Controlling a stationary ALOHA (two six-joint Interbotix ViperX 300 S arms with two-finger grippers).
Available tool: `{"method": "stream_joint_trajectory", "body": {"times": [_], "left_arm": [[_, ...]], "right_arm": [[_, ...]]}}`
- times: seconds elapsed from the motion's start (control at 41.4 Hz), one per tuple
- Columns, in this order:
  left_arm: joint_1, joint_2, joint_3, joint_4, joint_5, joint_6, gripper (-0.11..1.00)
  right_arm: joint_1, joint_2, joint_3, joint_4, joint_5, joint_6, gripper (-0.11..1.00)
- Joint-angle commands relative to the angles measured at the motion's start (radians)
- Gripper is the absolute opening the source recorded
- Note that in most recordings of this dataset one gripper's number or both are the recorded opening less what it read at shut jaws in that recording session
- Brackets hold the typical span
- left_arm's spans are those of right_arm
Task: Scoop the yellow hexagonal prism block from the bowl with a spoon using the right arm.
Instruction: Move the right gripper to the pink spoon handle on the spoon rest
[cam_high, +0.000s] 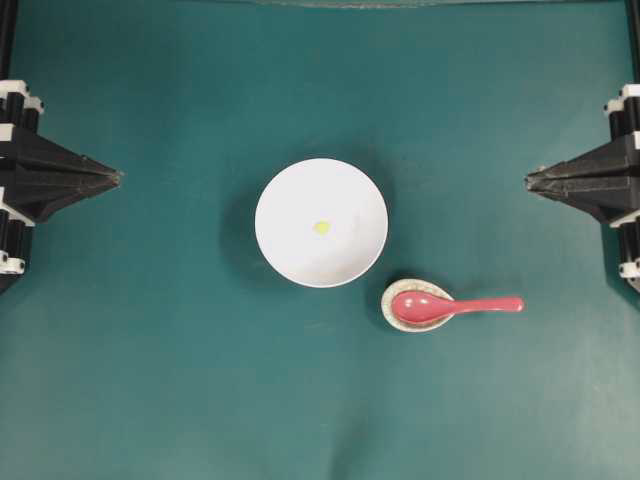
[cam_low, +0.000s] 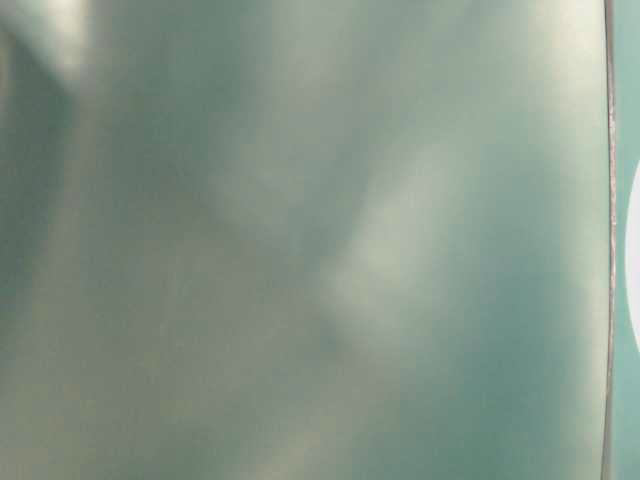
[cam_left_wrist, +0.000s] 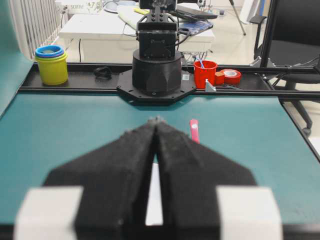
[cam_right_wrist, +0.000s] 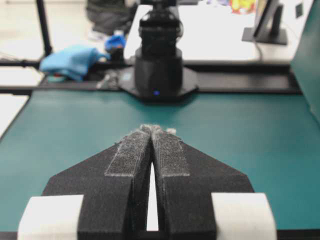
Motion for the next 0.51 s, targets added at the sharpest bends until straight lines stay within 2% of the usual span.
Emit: {"method": "stream_joint_trajectory", "body": {"times": [0.0,0.048,0.386,0.435,0.483], "left_arm": [[0.002,0.011,-0.015,0.006,0.006,-0.005,0.0],[0.0,0.012,-0.017,0.006,0.002,-0.005,0.0],[0.002,0.012,-0.015,0.006,-0.005,-0.005,0.0],[0.002,0.011,-0.015,0.008,-0.003,-0.005,0.0],[0.002,0.011,-0.015,0.008,-0.005,-0.005,0.0]], "right_arm": [[-0.005,0.012,-0.008,0.002,0.002,0.005,-0.01],[-0.005,0.023,-0.011,0.003,0.031,0.009,0.0],[-0.003,0.034,-0.009,0.011,0.038,0.011,0.01],[-0.005,0.037,-0.008,0.011,0.038,0.011,0.05],[-0.003,0.044,-0.008,0.011,0.038,0.011,0.15]]}}
